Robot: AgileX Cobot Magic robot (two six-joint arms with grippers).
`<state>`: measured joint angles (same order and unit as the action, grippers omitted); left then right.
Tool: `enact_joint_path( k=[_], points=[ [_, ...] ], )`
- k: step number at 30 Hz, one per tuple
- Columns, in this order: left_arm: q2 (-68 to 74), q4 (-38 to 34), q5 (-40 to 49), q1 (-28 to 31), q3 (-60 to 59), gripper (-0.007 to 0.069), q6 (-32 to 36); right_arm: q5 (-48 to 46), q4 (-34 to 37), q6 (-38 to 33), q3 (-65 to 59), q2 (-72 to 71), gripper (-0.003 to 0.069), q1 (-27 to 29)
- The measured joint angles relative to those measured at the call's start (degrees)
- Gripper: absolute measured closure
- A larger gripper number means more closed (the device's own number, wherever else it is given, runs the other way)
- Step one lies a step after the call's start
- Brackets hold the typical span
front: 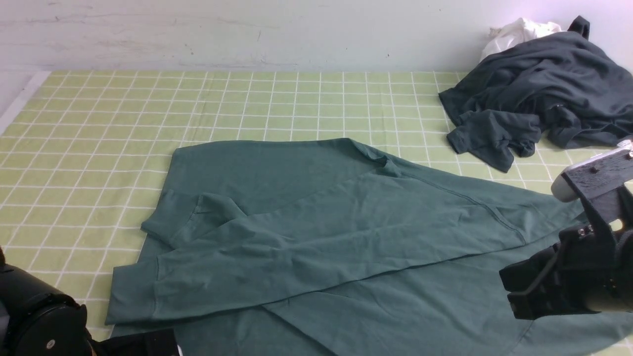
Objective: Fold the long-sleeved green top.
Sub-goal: Use both arms simultaneously to clamp the lower edge of the clothing fabric
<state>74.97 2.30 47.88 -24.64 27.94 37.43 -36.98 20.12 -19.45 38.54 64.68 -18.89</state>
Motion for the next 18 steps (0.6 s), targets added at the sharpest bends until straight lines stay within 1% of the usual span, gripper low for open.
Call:
enact_joint_path(
  k=[5, 8, 12, 15, 18],
  points=[
    [5.3, -1.1, -0.7, 0.0, 0.1, 0.0343, 0.3, 0.0, 0.1, 0.0, 0.0, 0.0, 0.0669, 0.0],
    [5.9, -1.6, -0.3, 0.0, 0.5, 0.0343, 0.3, -0.1, 0.1, 0.0, 0.0, 0.0, 0.0669, 0.0],
    [6.1, -1.5, -0.4, 0.0, 0.6, 0.0349, 1.9, -0.5, 0.3, 0.0, 0.0, 0.0, 0.0669, 0.0],
    [6.1, -1.0, -0.9, 0.0, 0.6, 0.0377, 1.9, -1.0, 0.3, 0.0, 0.0, 0.0, 0.0669, 0.0],
    [6.1, -1.5, -1.1, 0.0, 1.1, 0.0468, 1.1, -1.1, 0.3, 0.0, 0.0, 0.0, 0.0669, 0.0]
  ],
)
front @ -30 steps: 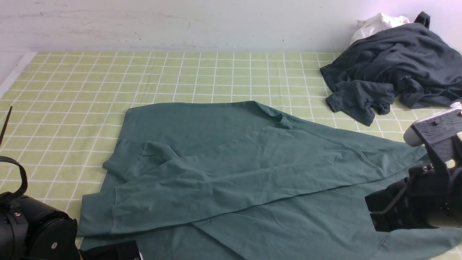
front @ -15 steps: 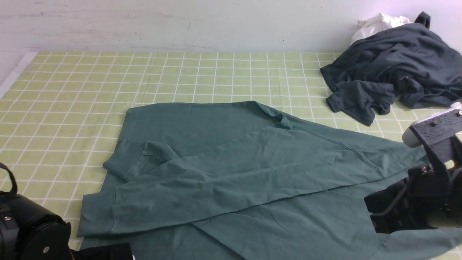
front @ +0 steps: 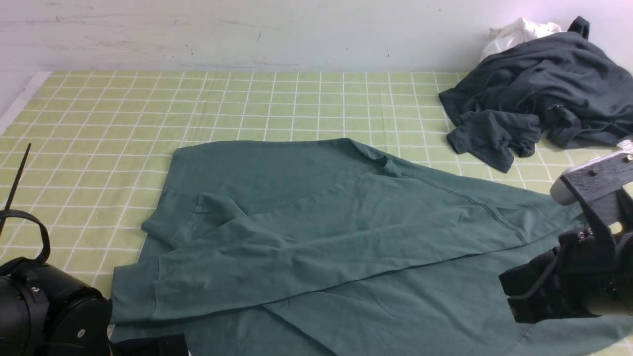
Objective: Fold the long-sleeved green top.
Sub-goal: Use both arms simultaneously to clamp the lower edge of the clothing fabric
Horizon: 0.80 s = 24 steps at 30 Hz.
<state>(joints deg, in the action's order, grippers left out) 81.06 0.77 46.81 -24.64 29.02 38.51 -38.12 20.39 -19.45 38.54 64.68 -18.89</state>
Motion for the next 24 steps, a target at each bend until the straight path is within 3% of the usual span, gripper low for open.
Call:
enact_joint_path(
  k=[4, 6, 13, 16, 19, 24],
  points=[
    [-1.9, -2.5, 3.3, 0.0, 2.5, 0.0601, -1.0, 0.0, 0.0, -1.4, 0.0, 0.0, 0.0669, 0.0],
    [-3.9, -2.6, 5.2, 0.0, 3.6, 0.0621, -1.4, 0.0, 0.6, -2.9, 0.0, 0.0, 0.0669, 0.0],
    [-11.8, -1.7, 7.8, 0.0, 4.2, 0.0629, -3.4, -0.4, 7.9, -17.1, 0.0, -3.6, 0.0669, 0.0],
    [-13.6, -0.8, 7.8, 0.0, 4.2, 0.0629, -7.7, -1.9, 10.2, -28.0, 0.0, -4.9, 0.0669, 0.0],
    [-13.9, -0.8, 7.5, 0.0, 4.2, 0.0629, -13.2, -5.1, 9.5, -37.9, 0.0, -3.9, 0.066, 0.0],
    [-13.9, -0.8, 6.2, 0.0, 4.2, 0.0629, -17.5, -9.8, 4.5, -42.3, 0.0, 0.7, 0.0594, 0.0]
  ],
)
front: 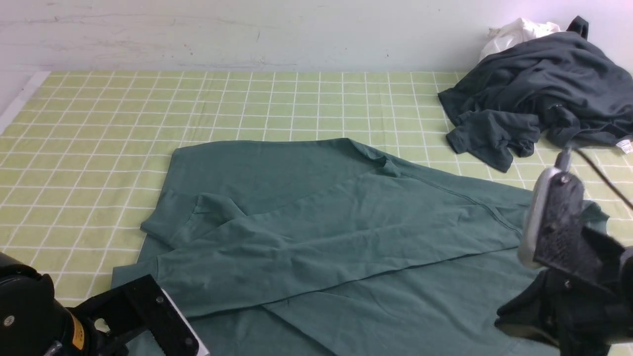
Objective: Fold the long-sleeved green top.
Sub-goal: Use both arms simultaneously to clamp the lower edge of the clothing fabric
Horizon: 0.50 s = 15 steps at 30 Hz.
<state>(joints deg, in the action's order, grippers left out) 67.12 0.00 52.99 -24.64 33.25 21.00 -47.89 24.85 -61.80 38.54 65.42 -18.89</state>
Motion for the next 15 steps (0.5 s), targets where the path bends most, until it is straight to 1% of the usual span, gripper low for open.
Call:
enact_joint_path(
  k=[2, 3, 5, 7, 8, 10, 14, 15],
  points=[
    [0.0, 0.0, -1.2, 0.0, 0.0, 0.0629, -1.6, -1.2, -5.2, -0.8, 0.0, 4.2, 0.052, 0.0],
    [0.0, 0.0, -1.6, 0.0, 0.0, 0.0629, -2.0, -1.3, -6.5, -1.0, 0.0, 5.2, 0.0497, 0.0],
    [0.0, 0.5, -2.9, 0.1, -0.1, 0.0629, -3.3, -1.3, -11.4, -1.0, 0.0, 9.0, 0.0447, 0.0],
    [0.0, 0.6, -3.7, 0.6, -0.1, 0.0629, -3.8, -1.3, -15.6, -1.0, 0.1, 12.0, 0.0414, 0.0],
    [0.0, 0.6, -3.7, 0.7, -0.1, 0.0629, -3.8, -1.3, -16.6, -1.0, 0.1, 12.6, 0.0413, 0.0],
    [0.0, 0.6, -3.7, 1.1, -0.1, 0.0629, -4.2, -1.3, -21.9, -1.0, 0.2, 16.1, 0.0398, 0.0],
    [0.0, 0.5, -3.7, 1.2, -0.1, 0.0629, -4.2, -1.1, -26.4, -1.1, 0.4, 19.7, 0.0396, 0.0],
    [0.0, 0.5, -3.7, 1.2, -0.1, 0.0629, -4.2, -1.1, -26.4, -1.1, 0.4, 19.7, 0.0396, 0.0]
  ],
)
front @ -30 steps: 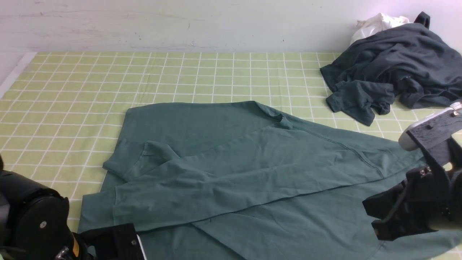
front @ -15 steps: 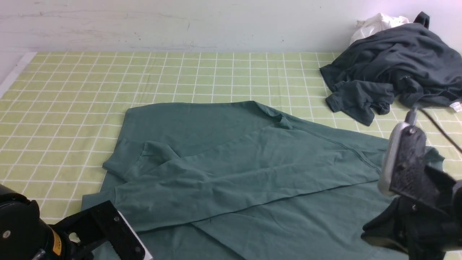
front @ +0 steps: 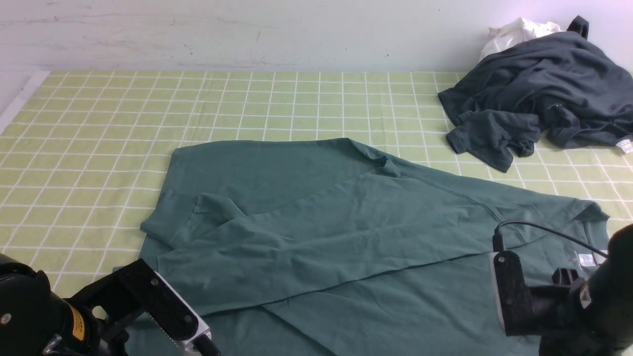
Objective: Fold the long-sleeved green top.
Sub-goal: Use both arms simultaneously to clamp the lower edge of the clothing fabric, then use both arms to drag the lower edge of the fabric forward and fold it over the upper edge
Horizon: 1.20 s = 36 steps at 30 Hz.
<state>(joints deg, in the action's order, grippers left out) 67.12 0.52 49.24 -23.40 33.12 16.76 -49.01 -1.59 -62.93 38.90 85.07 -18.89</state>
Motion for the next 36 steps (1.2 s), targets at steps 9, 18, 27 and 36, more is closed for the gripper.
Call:
enact_joint_path(
  k=[9, 18, 27, 36],
  points=[
    [0.0, -1.9, -0.1, 0.2, 0.0, 0.0629, 0.0, 3.6, -3.4, 0.0, 0.1, 3.0, 0.0484, 0.0],
    [0.0, -2.6, -0.2, 0.2, 0.0, 0.0629, 0.2, 8.2, -3.4, 0.0, -2.8, 2.7, 0.0511, 0.0],
    [0.0, -3.0, 2.8, 0.2, 3.9, 0.0629, -3.8, 3.3, -3.6, 15.7, 0.9, -0.4, 0.066, 0.0],
    [0.3, -0.5, 1.5, 3.2, 15.1, 0.0629, -7.5, -5.1, -5.1, 23.6, 12.3, -0.6, 0.0662, 0.0]
  ],
)
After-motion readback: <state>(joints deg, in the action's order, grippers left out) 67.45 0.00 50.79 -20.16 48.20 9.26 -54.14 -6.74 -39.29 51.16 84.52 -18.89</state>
